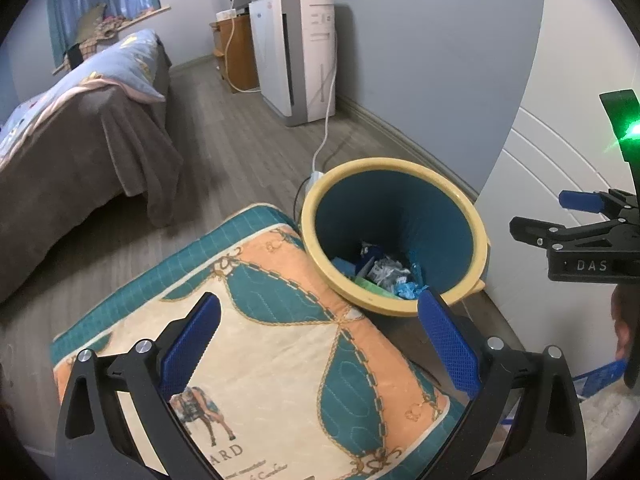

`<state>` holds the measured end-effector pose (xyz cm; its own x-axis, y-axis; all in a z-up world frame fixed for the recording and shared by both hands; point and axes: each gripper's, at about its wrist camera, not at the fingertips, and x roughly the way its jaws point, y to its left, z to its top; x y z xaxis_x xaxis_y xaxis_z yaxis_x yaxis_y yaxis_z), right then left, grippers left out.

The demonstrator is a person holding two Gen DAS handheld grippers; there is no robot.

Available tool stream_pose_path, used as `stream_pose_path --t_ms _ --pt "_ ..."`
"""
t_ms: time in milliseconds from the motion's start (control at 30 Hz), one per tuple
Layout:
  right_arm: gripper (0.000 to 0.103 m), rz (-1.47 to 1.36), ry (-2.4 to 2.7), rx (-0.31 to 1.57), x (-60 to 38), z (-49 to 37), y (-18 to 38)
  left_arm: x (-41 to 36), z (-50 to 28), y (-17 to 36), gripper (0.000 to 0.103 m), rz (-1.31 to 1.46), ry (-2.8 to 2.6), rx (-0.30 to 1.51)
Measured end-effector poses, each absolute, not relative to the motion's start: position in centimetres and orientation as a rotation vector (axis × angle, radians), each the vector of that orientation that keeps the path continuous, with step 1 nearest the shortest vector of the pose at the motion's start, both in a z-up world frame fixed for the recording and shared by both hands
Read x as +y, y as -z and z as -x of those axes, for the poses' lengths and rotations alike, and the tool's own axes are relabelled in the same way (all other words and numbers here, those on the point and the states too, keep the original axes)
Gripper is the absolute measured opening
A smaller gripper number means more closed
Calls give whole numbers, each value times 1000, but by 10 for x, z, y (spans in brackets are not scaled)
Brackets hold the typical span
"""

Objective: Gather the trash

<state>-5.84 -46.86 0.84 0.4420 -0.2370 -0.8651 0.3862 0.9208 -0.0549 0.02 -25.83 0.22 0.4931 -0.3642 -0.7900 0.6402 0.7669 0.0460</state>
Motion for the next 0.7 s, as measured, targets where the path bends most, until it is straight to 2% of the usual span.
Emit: stream_pose_path --t_ms 700 --pt "97 -149 409 1056 -470 59 -6 -259 2 -7 98 -386 618 837"
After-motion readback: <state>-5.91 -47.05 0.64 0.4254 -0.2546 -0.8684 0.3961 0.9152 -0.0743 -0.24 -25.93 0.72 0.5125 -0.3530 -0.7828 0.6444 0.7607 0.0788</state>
